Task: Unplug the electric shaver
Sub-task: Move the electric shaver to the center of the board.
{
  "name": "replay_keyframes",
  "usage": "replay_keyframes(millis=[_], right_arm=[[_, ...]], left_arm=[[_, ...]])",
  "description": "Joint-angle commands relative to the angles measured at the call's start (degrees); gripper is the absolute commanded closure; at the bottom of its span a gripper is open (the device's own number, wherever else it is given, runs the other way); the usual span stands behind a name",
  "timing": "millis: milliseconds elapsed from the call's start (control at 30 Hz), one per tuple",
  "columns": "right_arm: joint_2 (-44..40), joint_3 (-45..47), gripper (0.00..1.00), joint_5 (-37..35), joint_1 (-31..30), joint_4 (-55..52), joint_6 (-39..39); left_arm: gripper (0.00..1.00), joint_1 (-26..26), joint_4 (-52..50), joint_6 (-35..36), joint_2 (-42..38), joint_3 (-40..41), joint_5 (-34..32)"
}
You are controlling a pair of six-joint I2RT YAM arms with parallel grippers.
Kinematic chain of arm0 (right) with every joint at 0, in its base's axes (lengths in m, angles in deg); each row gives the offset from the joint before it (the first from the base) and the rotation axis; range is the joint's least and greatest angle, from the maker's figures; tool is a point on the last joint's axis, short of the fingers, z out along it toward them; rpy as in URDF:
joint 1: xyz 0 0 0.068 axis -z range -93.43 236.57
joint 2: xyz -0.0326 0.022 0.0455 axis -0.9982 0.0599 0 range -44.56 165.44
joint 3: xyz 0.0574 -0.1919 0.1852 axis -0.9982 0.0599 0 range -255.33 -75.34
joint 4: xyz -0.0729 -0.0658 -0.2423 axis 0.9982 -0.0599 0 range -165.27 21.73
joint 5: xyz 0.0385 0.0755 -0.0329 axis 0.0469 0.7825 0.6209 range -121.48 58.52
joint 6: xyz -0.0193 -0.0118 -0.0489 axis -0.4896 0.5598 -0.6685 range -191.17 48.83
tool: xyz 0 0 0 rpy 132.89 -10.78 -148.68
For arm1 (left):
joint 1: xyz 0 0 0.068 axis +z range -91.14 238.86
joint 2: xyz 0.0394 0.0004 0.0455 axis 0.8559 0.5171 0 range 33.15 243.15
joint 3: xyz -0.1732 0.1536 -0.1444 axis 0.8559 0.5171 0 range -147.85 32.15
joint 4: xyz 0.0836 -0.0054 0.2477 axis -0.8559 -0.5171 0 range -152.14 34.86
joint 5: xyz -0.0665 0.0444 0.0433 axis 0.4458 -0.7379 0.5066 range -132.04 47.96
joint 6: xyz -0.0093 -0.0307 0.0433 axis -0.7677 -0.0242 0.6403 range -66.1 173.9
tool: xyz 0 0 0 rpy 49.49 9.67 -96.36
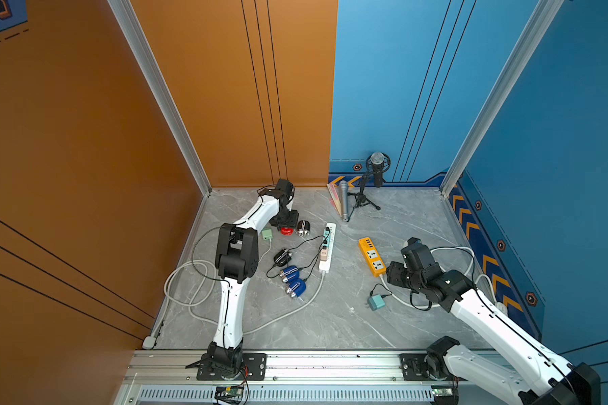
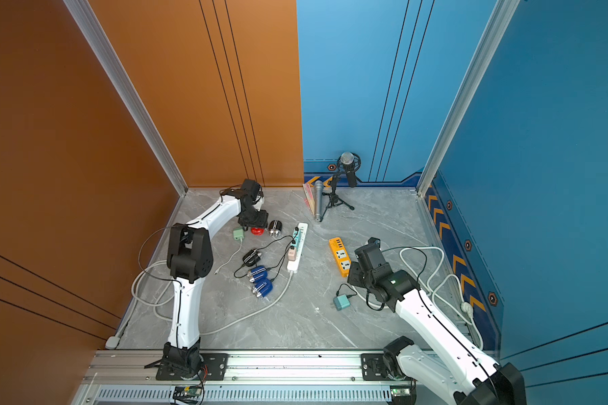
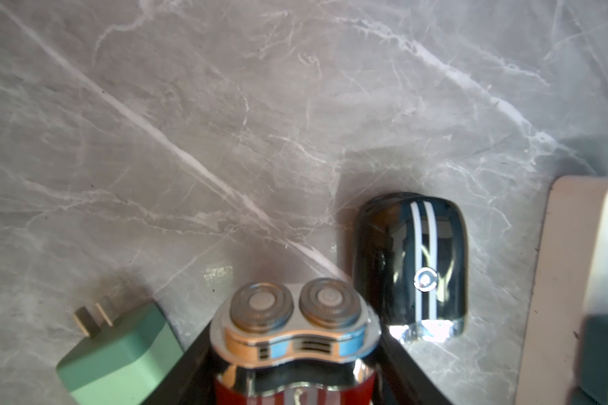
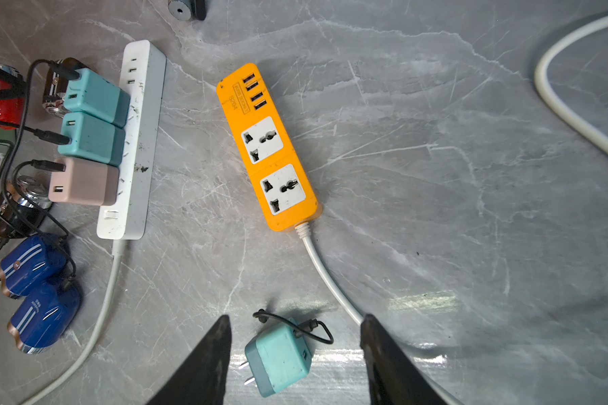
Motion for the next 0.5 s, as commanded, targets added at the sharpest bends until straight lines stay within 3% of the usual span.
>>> replay_keyframes(millis=[0,467], right_arm=[[-0.69,0.79,0.39,-1.22,0.39,-2.23,0.84],[-0.54,1.29,0.39,-0.25,1.67,-2.58,0.82]], left_arm=[[0.51,0.15,-1.2,1.05,2.41,-2.85,-1.91],[0.51,-1.58,-1.36,-4.94,7.19,-6.25,-2.12]])
